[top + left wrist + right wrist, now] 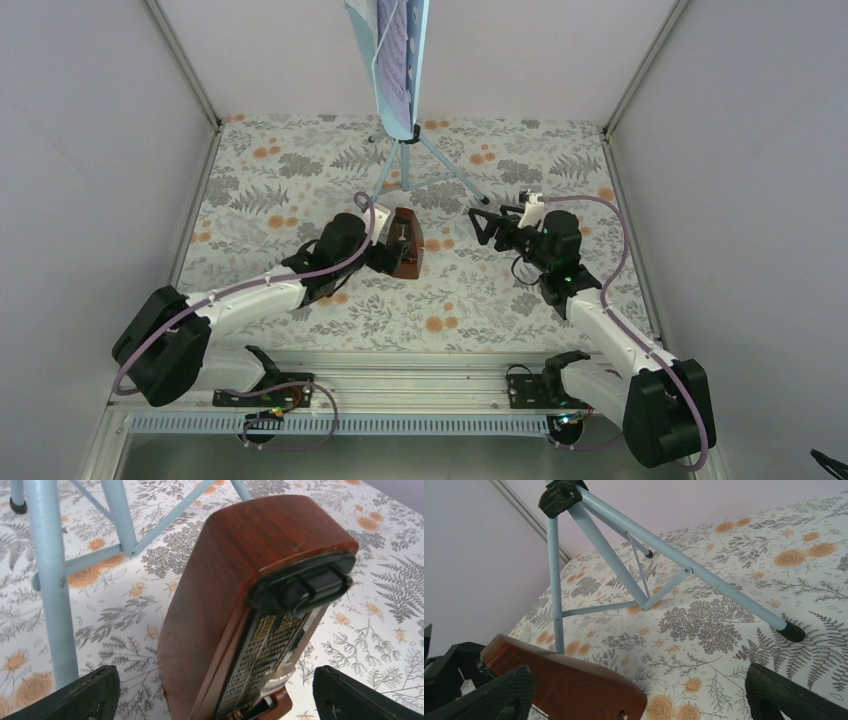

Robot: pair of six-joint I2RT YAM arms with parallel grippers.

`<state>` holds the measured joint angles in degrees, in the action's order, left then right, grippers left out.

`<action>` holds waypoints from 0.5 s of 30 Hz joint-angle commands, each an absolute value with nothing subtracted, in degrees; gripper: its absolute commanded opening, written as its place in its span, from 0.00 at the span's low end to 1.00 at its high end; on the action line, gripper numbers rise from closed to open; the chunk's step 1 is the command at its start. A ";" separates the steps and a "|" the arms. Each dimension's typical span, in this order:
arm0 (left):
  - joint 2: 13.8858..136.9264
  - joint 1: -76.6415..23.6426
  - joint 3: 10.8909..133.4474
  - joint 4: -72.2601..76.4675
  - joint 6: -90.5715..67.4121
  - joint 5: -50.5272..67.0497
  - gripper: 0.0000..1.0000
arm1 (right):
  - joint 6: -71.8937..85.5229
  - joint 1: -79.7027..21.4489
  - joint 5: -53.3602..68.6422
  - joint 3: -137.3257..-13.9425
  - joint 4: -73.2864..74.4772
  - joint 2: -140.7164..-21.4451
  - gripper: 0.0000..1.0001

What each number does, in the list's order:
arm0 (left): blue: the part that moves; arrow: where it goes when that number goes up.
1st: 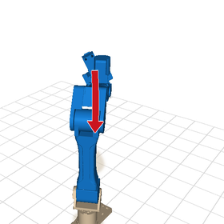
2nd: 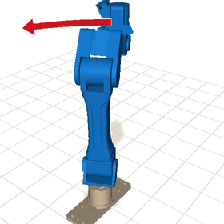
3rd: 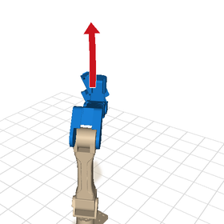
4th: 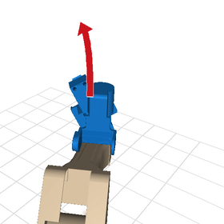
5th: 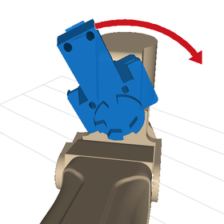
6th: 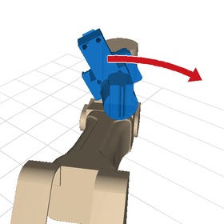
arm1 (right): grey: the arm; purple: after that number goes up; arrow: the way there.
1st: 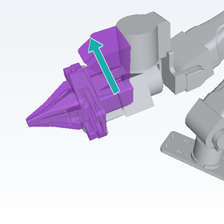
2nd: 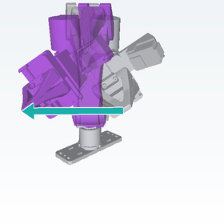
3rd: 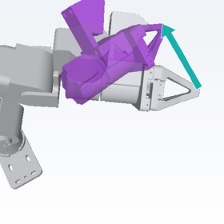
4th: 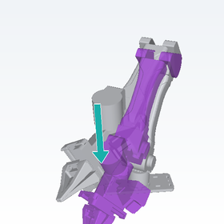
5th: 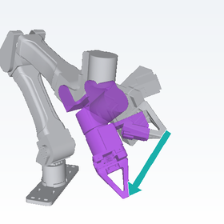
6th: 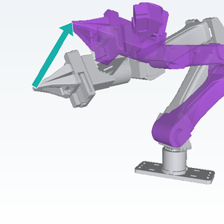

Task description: Pack up the instrument practice props

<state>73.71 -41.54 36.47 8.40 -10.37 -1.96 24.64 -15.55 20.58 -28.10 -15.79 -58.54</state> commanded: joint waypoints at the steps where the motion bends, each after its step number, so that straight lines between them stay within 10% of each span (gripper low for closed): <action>1: 76.05 -41.24 39.61 9.92 -7.89 -0.10 0.92 | 24.14 -14.94 21.80 -27.25 -16.54 -57.88 0.99; 15: 77.72 -41.22 41.00 8.27 -6.11 -3.03 0.65 | 23.84 -14.95 22.31 -26.98 -17.10 -58.97 0.99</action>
<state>77.06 -41.36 39.46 8.03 -6.76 -1.93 24.27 -15.55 21.37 -27.66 -15.81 -58.59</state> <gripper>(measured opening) 0.677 0.995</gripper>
